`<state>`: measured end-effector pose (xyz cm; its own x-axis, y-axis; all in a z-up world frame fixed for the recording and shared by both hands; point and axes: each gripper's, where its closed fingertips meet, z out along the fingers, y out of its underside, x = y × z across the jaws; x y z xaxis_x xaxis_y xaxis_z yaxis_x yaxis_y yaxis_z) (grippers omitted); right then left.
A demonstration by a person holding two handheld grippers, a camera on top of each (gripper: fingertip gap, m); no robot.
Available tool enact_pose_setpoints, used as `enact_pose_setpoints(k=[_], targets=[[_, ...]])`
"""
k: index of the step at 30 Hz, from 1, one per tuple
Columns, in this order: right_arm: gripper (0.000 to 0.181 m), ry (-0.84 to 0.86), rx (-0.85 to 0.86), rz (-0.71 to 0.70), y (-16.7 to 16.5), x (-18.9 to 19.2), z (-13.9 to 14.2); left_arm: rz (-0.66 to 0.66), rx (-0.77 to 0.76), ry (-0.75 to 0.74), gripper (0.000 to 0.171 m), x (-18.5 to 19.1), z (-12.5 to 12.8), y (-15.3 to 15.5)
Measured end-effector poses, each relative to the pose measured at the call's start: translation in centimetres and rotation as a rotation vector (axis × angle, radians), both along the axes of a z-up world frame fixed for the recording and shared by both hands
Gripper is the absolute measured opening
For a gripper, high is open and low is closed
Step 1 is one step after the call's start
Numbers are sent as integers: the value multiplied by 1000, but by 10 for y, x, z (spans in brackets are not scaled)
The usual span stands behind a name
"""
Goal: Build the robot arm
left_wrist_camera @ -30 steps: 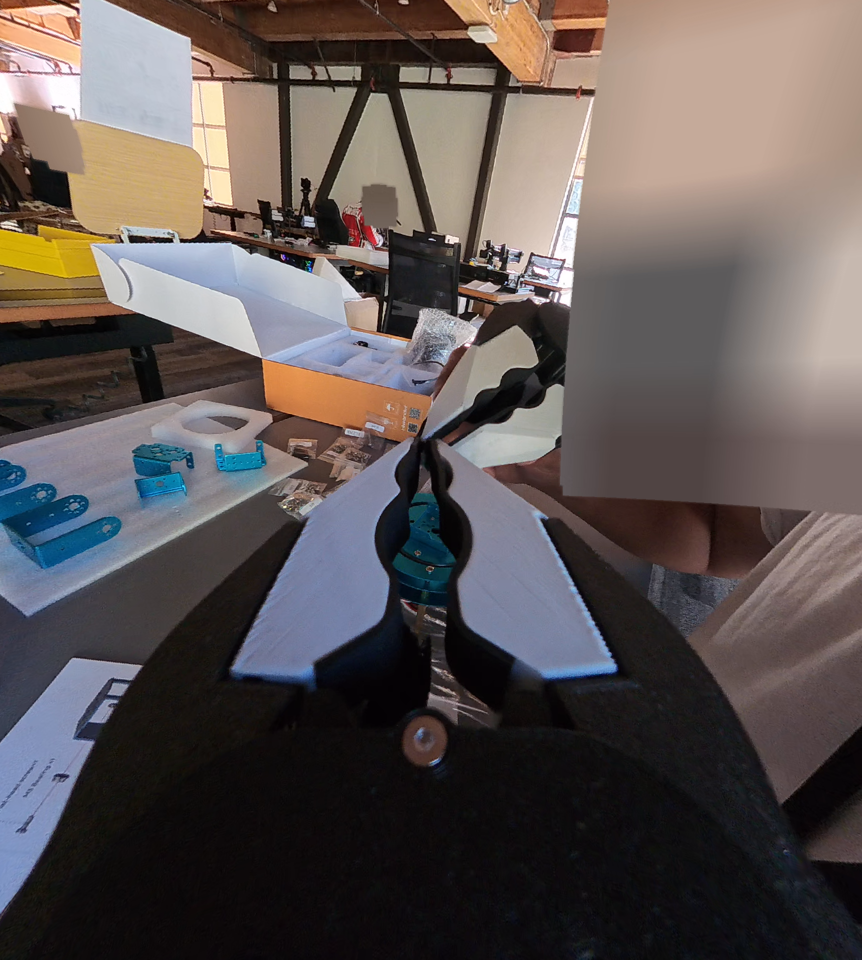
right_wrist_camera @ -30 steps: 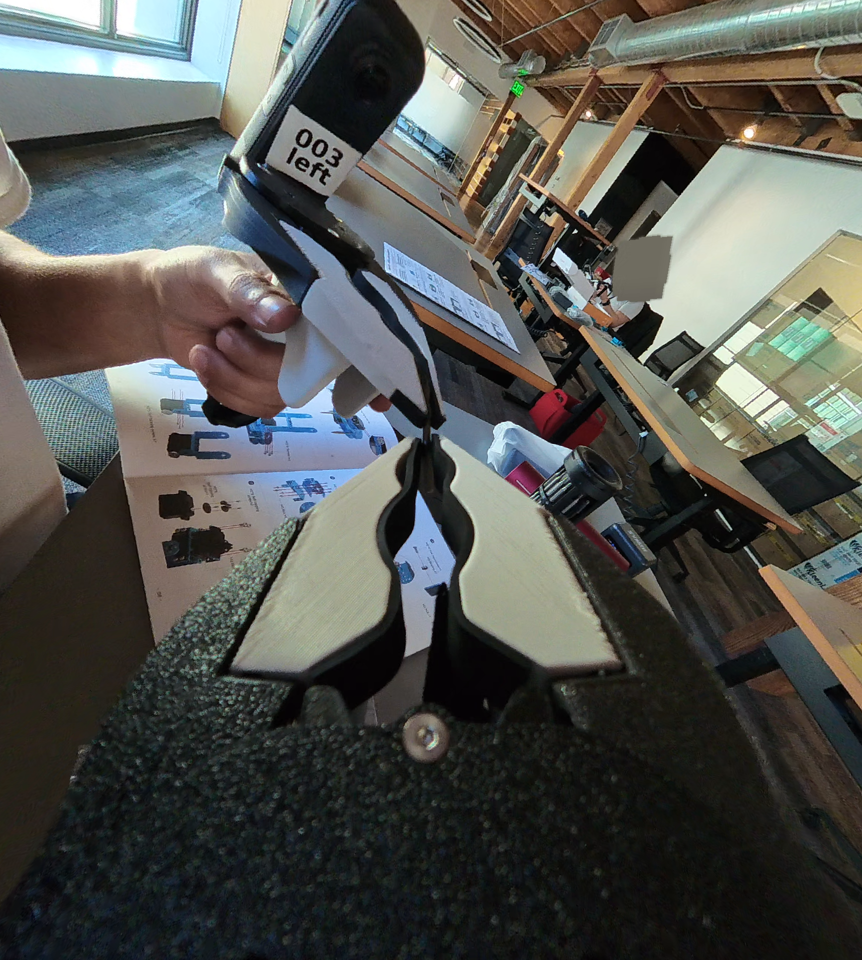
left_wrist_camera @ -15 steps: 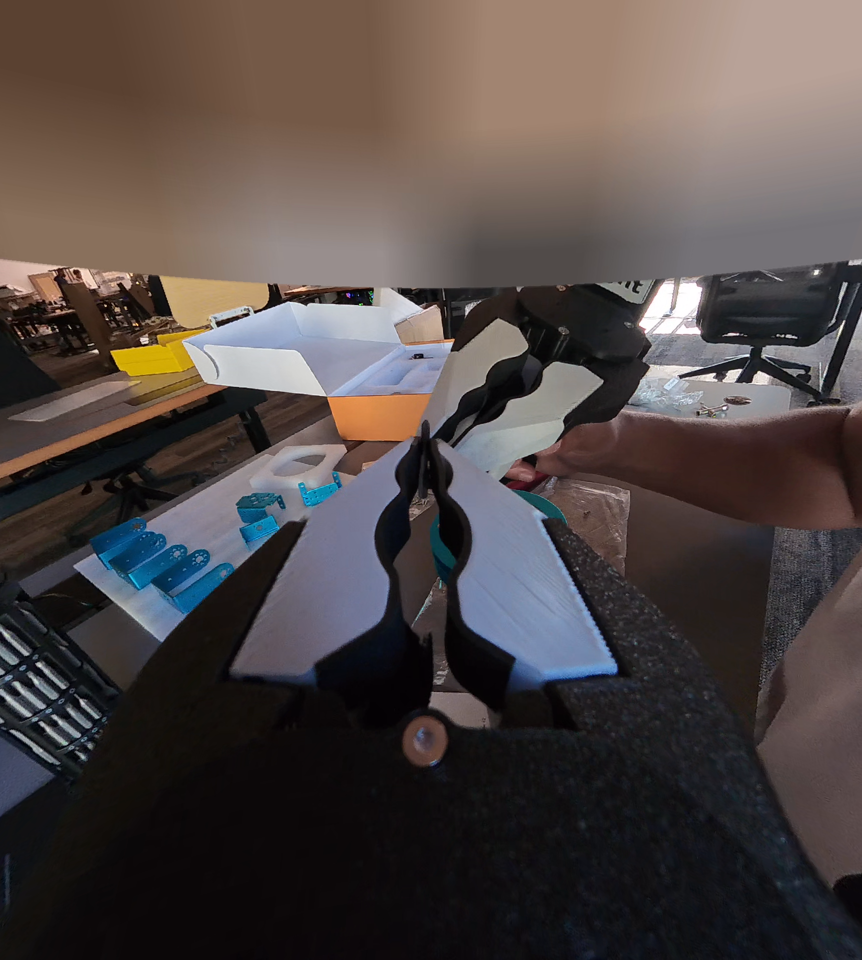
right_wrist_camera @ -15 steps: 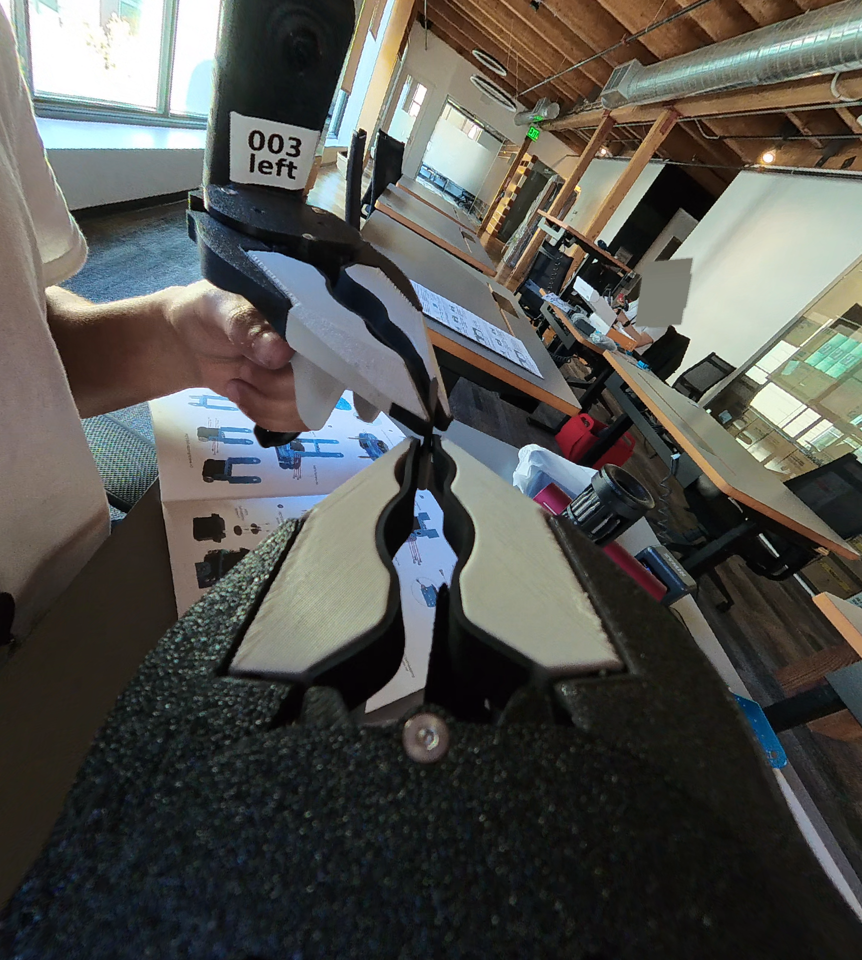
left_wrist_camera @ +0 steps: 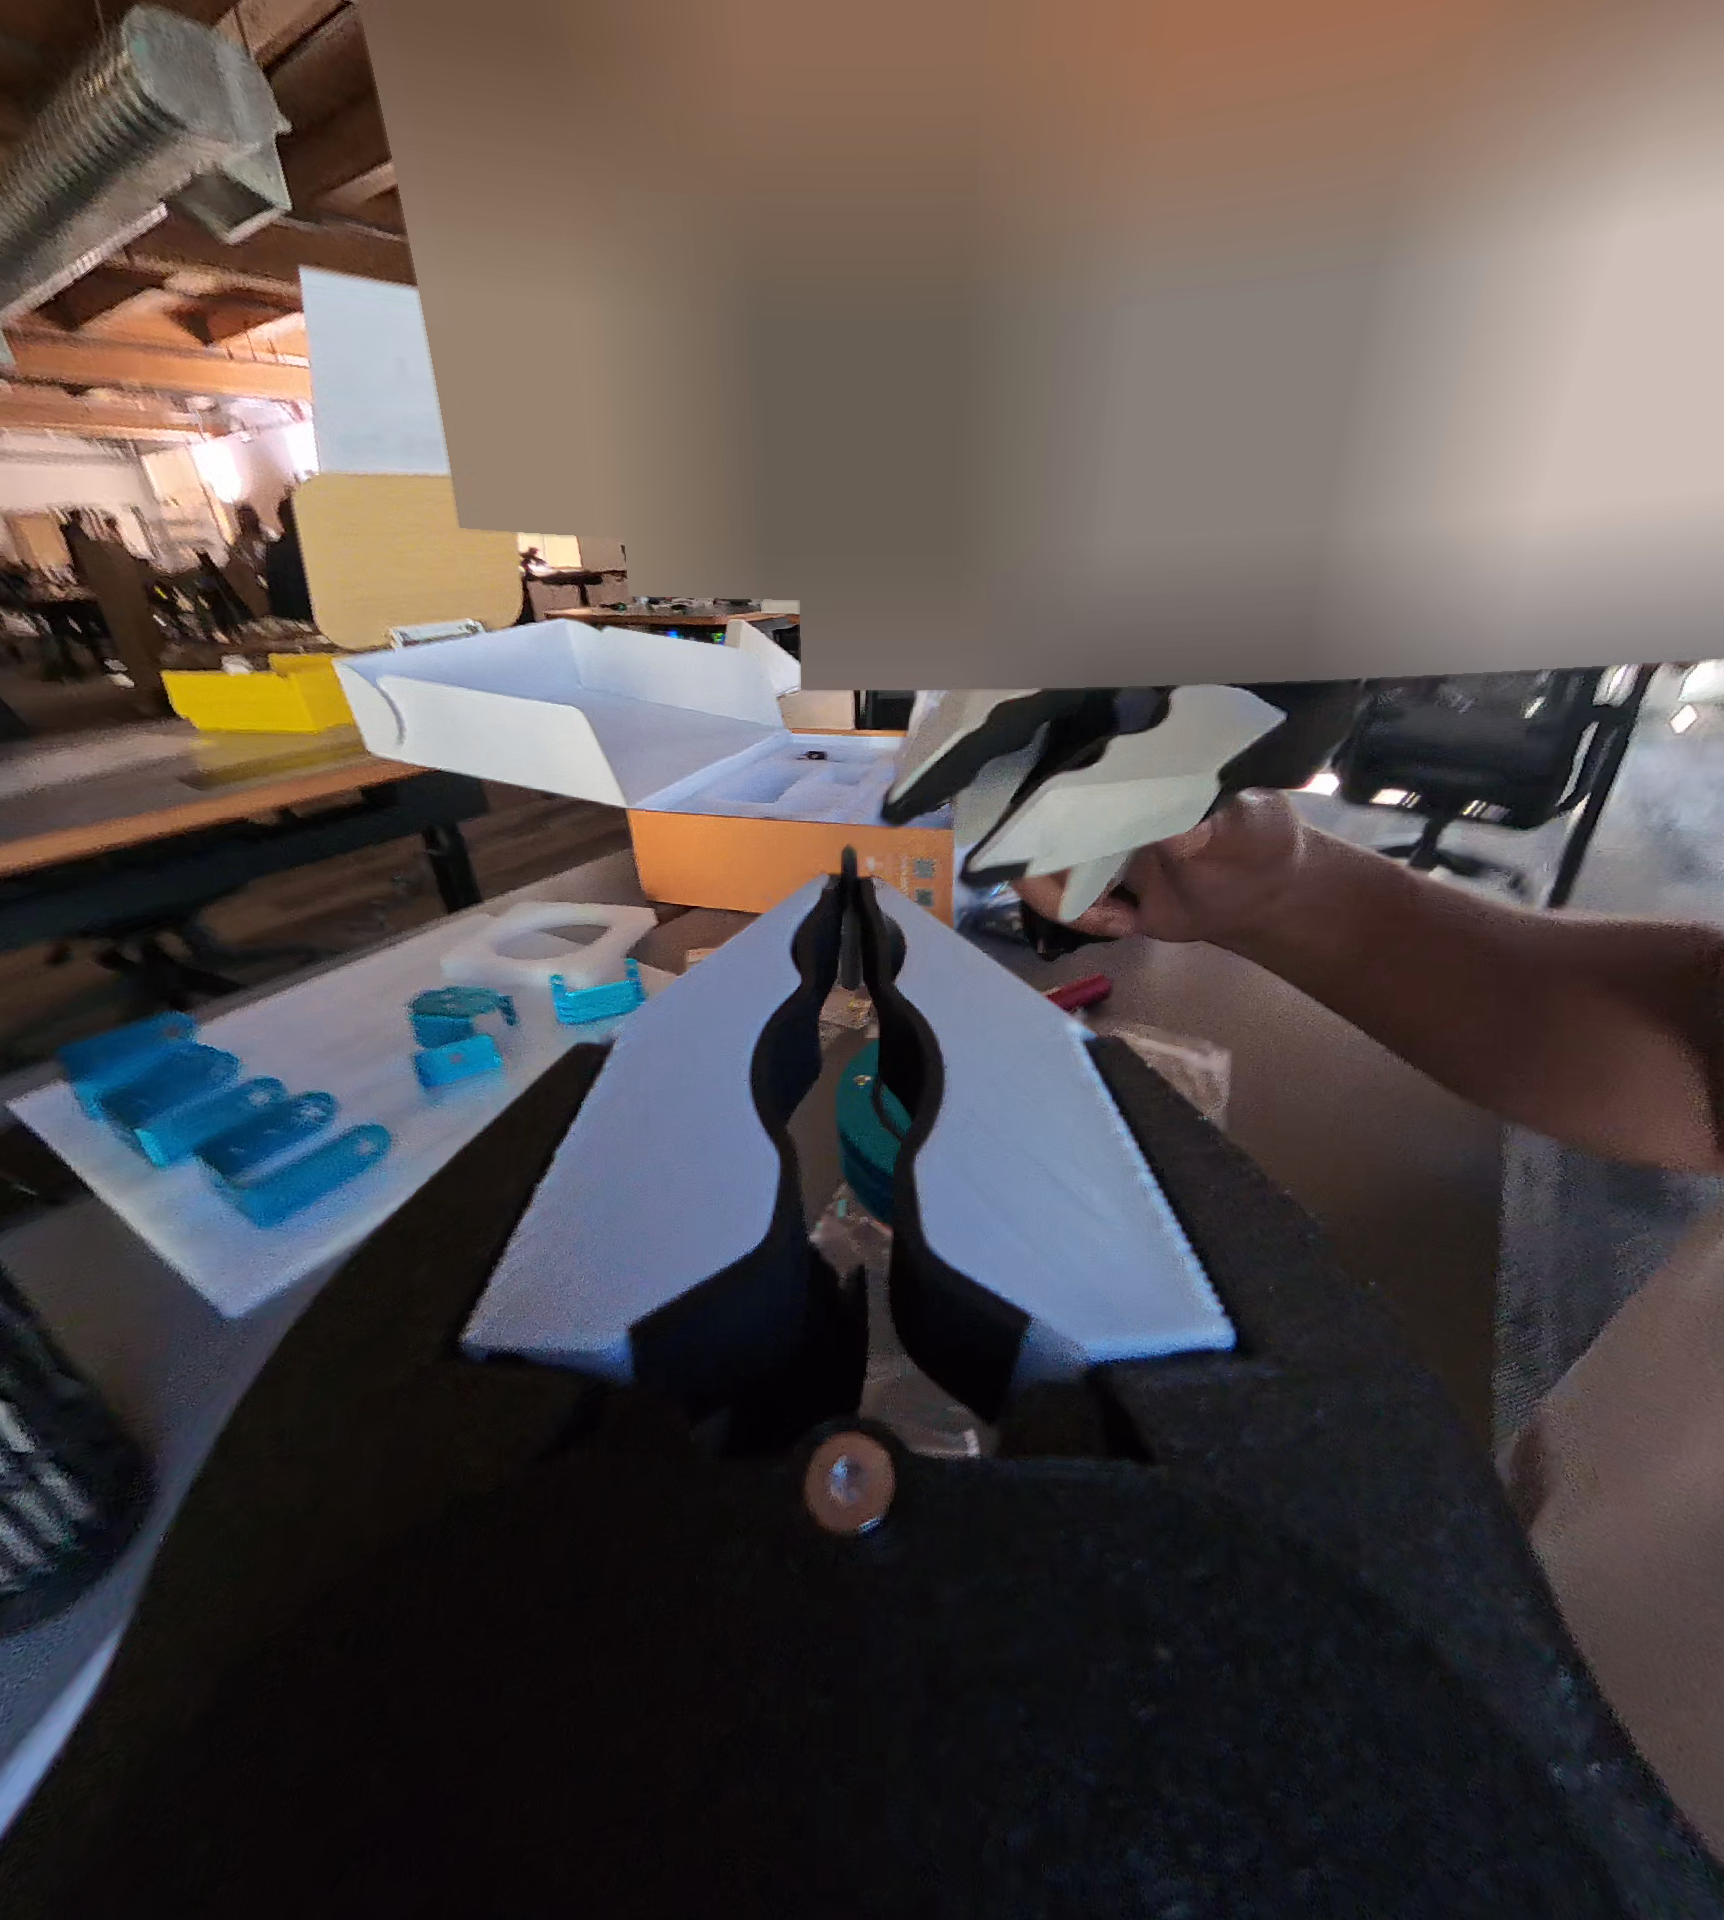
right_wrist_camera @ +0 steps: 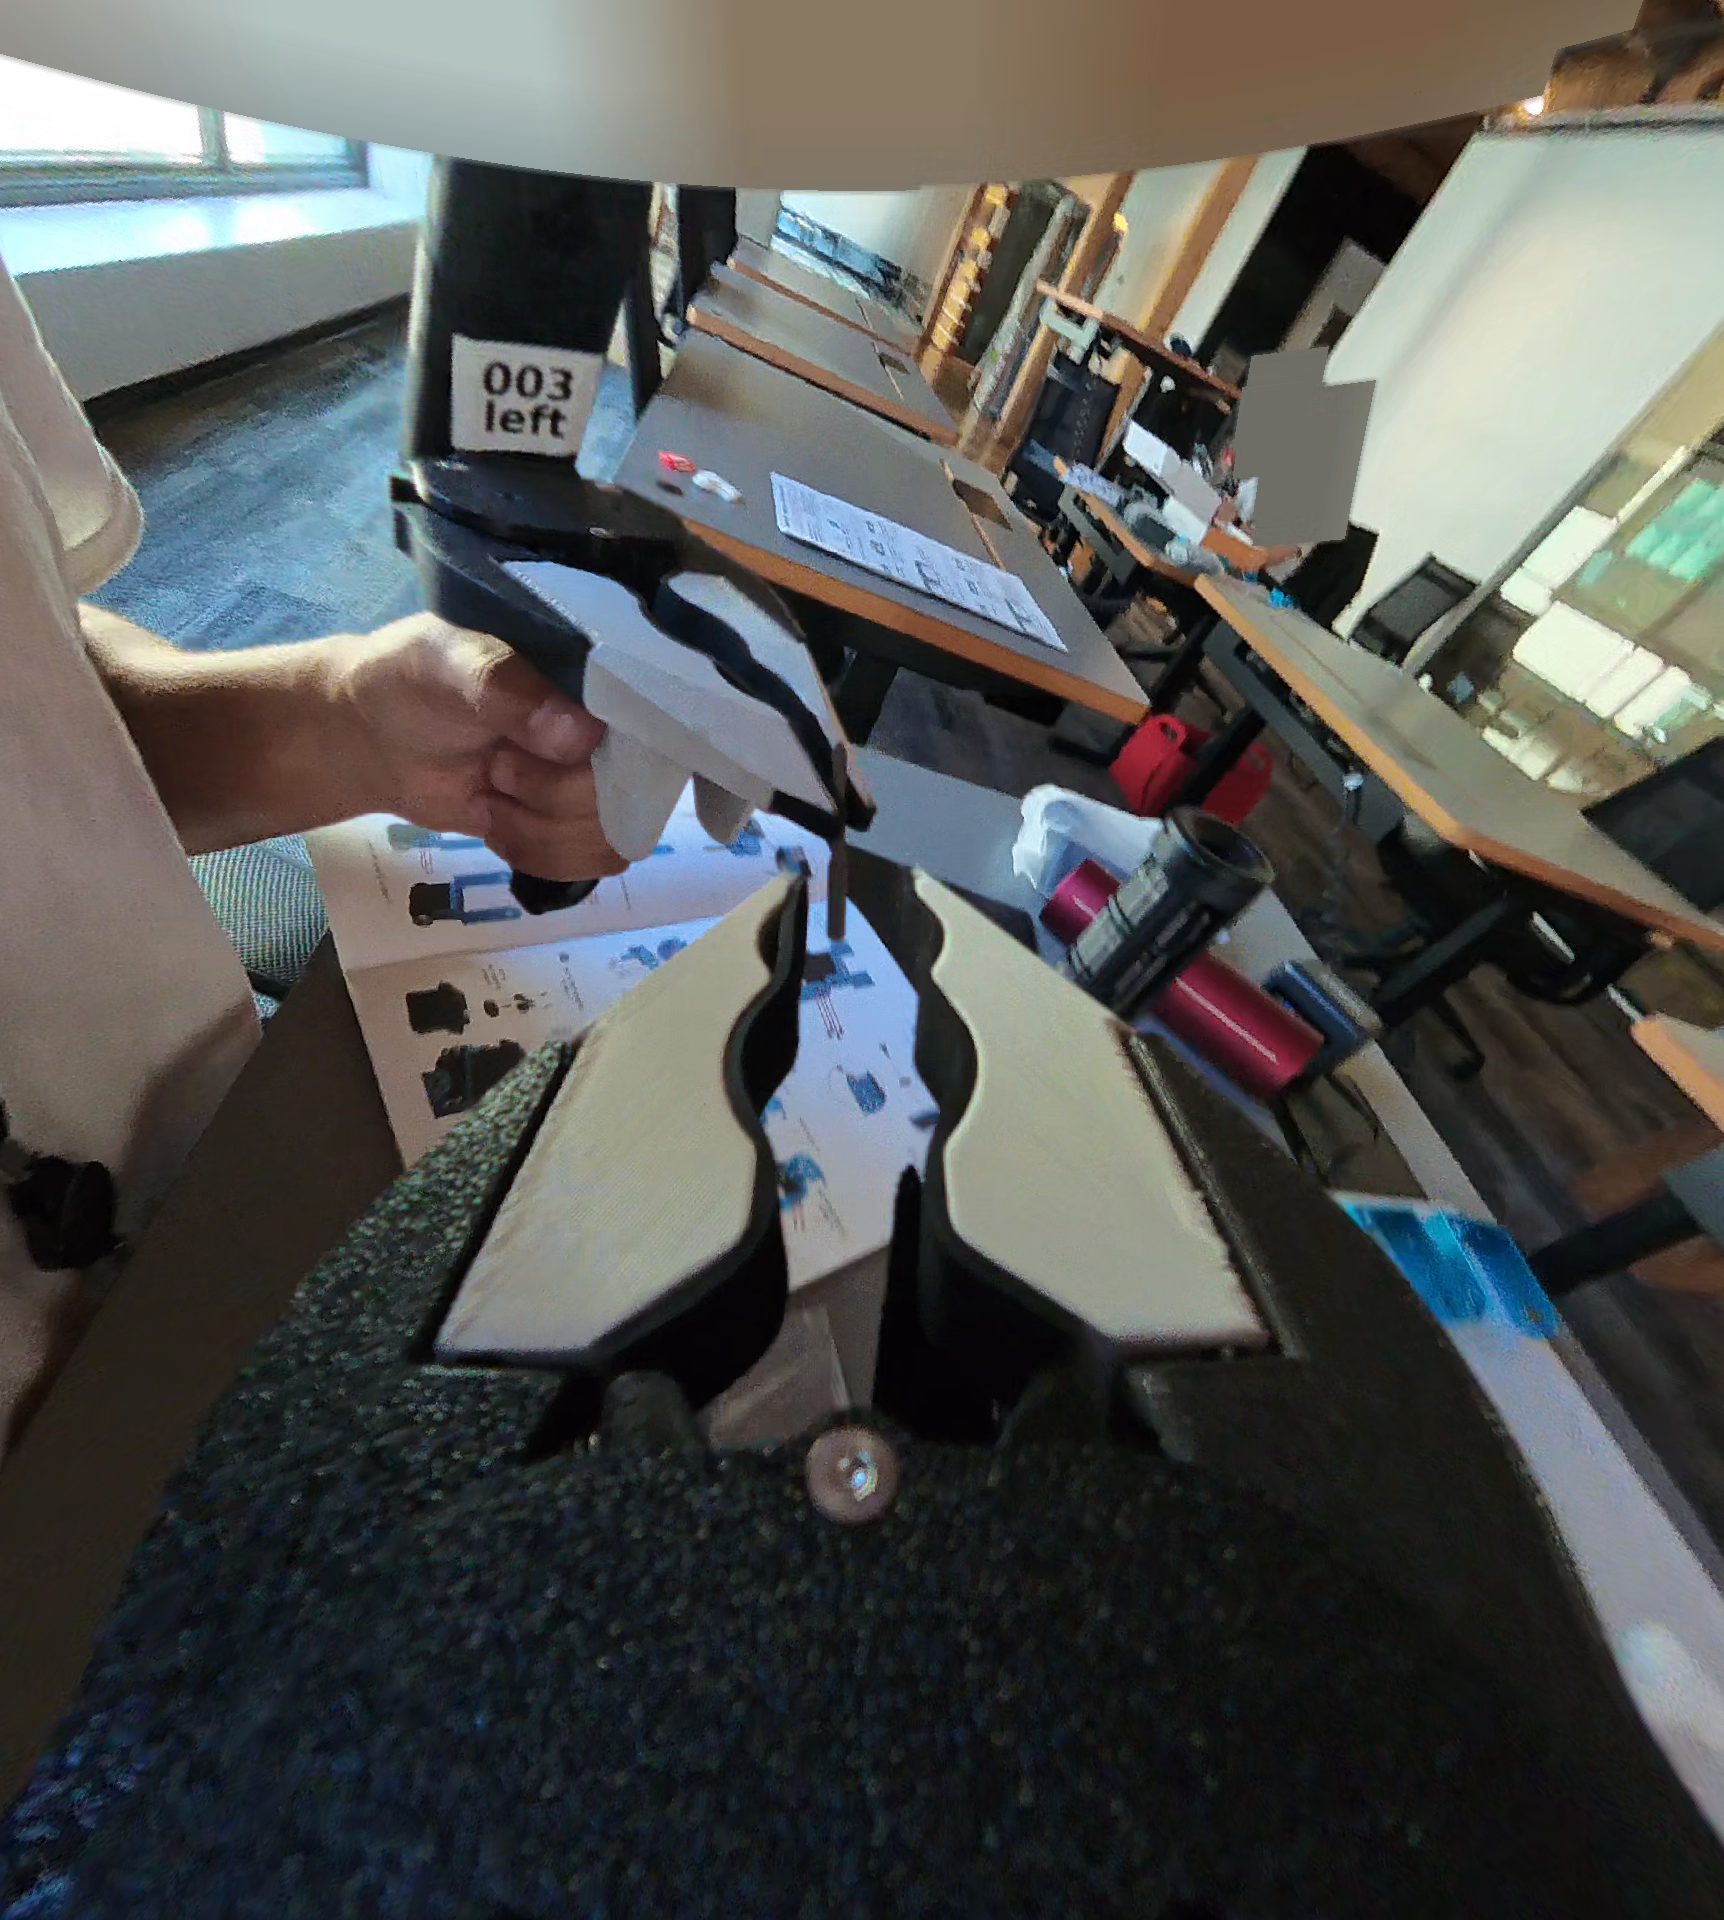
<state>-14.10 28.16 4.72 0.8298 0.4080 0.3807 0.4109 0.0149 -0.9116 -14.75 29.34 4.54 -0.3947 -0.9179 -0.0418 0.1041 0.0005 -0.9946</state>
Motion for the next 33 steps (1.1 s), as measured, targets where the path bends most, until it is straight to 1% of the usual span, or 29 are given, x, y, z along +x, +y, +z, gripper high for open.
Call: enact_pose_setpoints(k=[2,3,4,5,6,7,8,10,11,12,13,14,16,18,20,23,25,29,30,31,33], targets=[[19,-4,-49,-106,-24,29,0,-33,-131,32,1,7,-6,2],[20,4,-101,-168,-40,47,-6,-54,-208,53,1,12,-9,3],[25,27,-182,-238,-59,68,-17,-76,-287,77,1,16,-13,4],[32,45,-290,-324,-81,92,-36,-103,-361,106,1,20,-18,4],[34,48,-389,-437,-105,120,-60,-130,-434,134,1,24,-23,3],[31,39,-479,-531,-130,145,-88,-152,-502,154,1,27,-27,3],[30,50,-555,-593,-151,164,-116,-168,-562,170,1,31,-30,3],[28,150,-633,-648,-173,185,-160,-188,-655,198,1,37,-37,0],[29,212,-675,-639,-179,188,-179,-186,-694,211,1,41,-40,0],[29,239,-702,-646,-183,194,-193,-182,-728,224,1,45,-42,-2],[29,245,-690,-669,-186,205,-200,-182,-757,236,1,48,-43,-5],[29,255,-665,-677,-186,214,-202,-181,-785,242,1,51,-43,-7],[29,322,-661,-621,-184,219,-203,-174,-817,241,1,55,-43,-15],[33,349,-721,-561,-179,222,-207,-159,-805,239,1,57,-44,-24],[28,277,-818,-502,-175,220,-214,-123,-779,225,1,59,-46,-31],[24,89,-992,-459,-180,224,-224,-78,-747,216,1,60,-47,-39],[22,43,-1141,-423,-185,223,-232,-52,-712,211,1,58,-48,-44],[20,-89,-1243,-391,-178,222,-232,-2,-621,217,1,58,-52,-56],[20,-119,-1244,-385,-177,223,-232,6,-612,207,1,58,-51,-57],[19,-123,-1210,-387,-174,225,-230,13,-607,195,1,57,-49,-58],[19,-42,-1095,-411,-169,229,-213,14,-606,162,1,57,-44,-60]])
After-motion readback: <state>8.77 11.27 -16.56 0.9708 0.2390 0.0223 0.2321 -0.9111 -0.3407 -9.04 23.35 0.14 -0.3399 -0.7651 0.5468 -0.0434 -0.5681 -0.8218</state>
